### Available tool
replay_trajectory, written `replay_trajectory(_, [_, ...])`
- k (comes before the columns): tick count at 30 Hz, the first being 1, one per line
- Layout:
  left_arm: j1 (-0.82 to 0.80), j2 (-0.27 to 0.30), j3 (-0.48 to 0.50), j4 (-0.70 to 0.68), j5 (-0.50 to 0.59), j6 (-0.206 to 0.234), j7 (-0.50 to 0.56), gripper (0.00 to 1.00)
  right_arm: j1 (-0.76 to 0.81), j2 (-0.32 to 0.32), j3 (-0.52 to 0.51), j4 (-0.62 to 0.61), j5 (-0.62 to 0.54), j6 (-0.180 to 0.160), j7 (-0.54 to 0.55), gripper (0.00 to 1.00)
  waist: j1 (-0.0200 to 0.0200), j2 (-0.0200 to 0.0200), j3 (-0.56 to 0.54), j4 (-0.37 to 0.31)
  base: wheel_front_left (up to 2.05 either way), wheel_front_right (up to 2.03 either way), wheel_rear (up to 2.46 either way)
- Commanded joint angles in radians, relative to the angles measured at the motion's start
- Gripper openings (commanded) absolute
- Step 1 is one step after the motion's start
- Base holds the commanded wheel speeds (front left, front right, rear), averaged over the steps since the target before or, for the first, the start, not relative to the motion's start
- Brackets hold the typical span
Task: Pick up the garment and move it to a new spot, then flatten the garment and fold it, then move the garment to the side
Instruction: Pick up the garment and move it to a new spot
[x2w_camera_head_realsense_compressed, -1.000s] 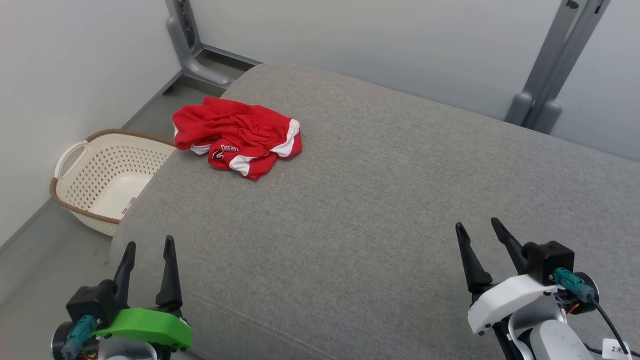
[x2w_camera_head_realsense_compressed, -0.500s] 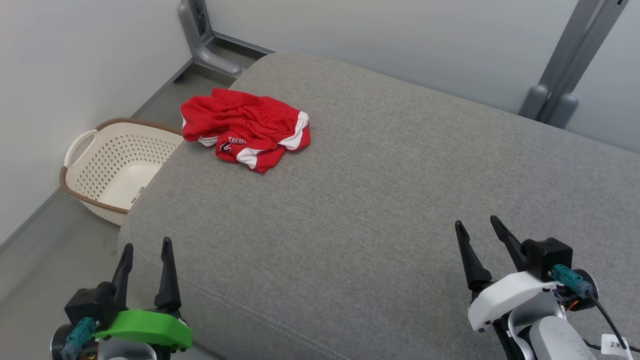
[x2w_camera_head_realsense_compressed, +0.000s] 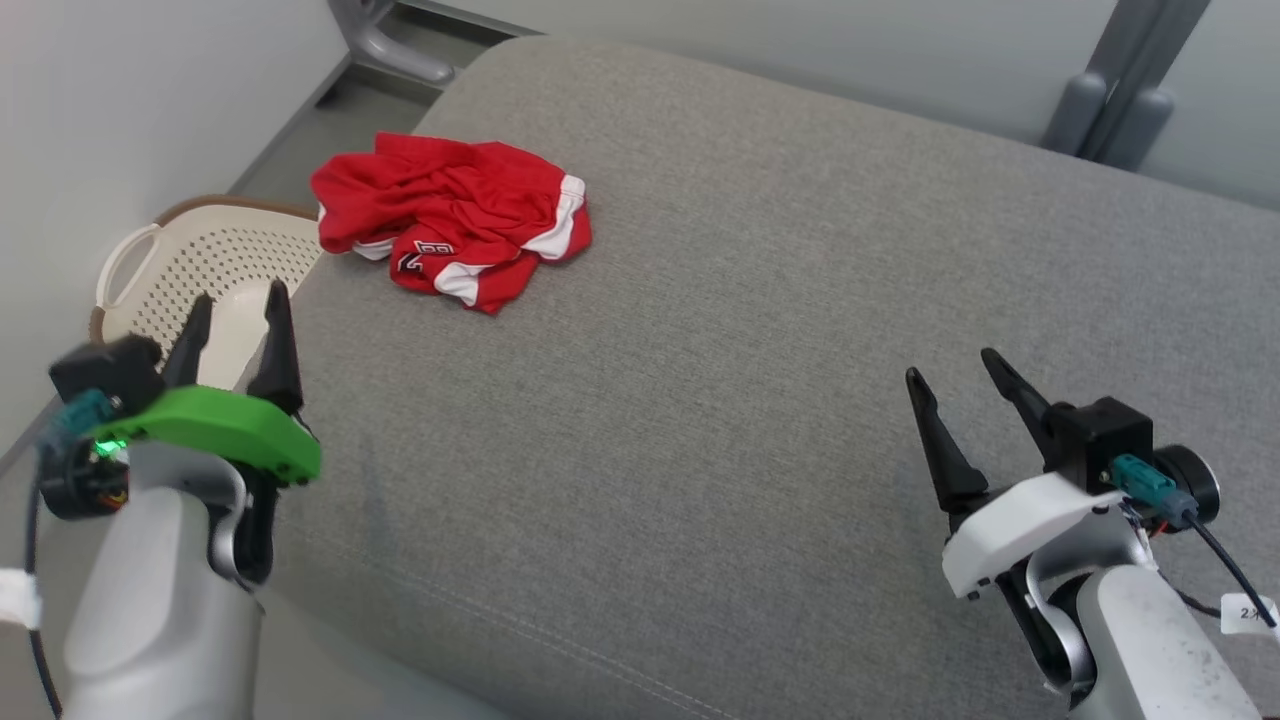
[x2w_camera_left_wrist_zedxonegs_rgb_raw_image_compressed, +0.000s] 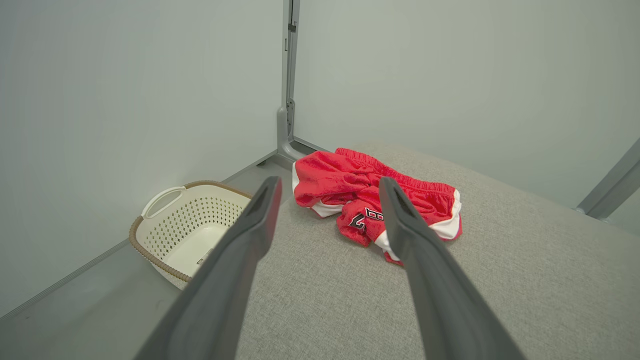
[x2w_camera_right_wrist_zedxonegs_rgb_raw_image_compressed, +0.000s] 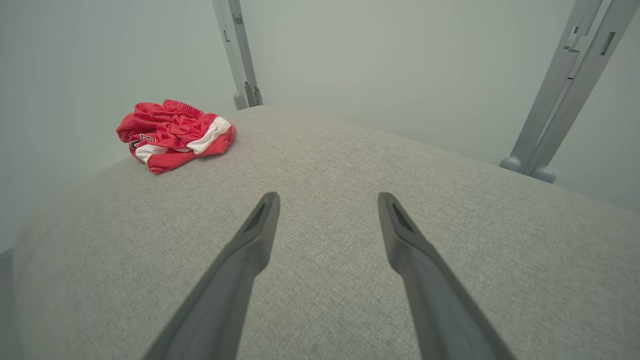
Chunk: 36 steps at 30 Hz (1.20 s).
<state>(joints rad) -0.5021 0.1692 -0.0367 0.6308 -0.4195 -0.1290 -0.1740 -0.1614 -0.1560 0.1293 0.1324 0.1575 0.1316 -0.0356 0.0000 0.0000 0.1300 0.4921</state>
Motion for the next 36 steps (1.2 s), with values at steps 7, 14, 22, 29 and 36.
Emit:
replay_trajectory(7, [-0.244, 0.064, 0.012, 0.139, -0.12, -0.002, 0.041, 1.0, -0.07, -0.061, 0.019, -0.145, -0.036, -0.002, 0.081, 1.0, 0.0, 0.0, 0.289, -0.209, 0.0, 0.0, 0.0])
replay_trajectory(14, [-0.393, 0.118, 0.02, 0.278, -0.188, -0.002, 0.092, 1.0, -0.093, -0.097, 0.023, -0.291, -0.068, -0.002, 0.153, 1.0, 0.0, 0.0, 0.435, -0.287, 0.0, 0.0, 0.0])
replay_trajectory(22, [-0.489, 0.125, 0.061, 0.449, -0.256, 0.015, 0.173, 1.0, -0.059, -0.104, -0.007, -0.375, -0.081, -0.002, 0.179, 1.0, 0.0, 0.0, 0.51, -0.336, 0.0, 0.0, 0.0])
replay_trajectory(29, [-0.505, 0.114, 0.021, 0.55, -0.238, 0.021, 0.265, 0.0, -0.051, -0.09, -0.019, -0.371, -0.073, -0.002, 0.163, 1.0, 0.0, 0.0, 0.484, -0.352, 0.0, 0.0, 0.0])
replay_trajectory(36, [-0.548, 0.183, -0.016, 0.511, -0.192, 0.013, 0.17, 0.0, -0.064, -0.059, 0.015, -0.288, -0.046, -0.002, 0.113, 1.0, 0.0, 0.0, 0.356, -0.368, 0.0, 0.0, 0.0])
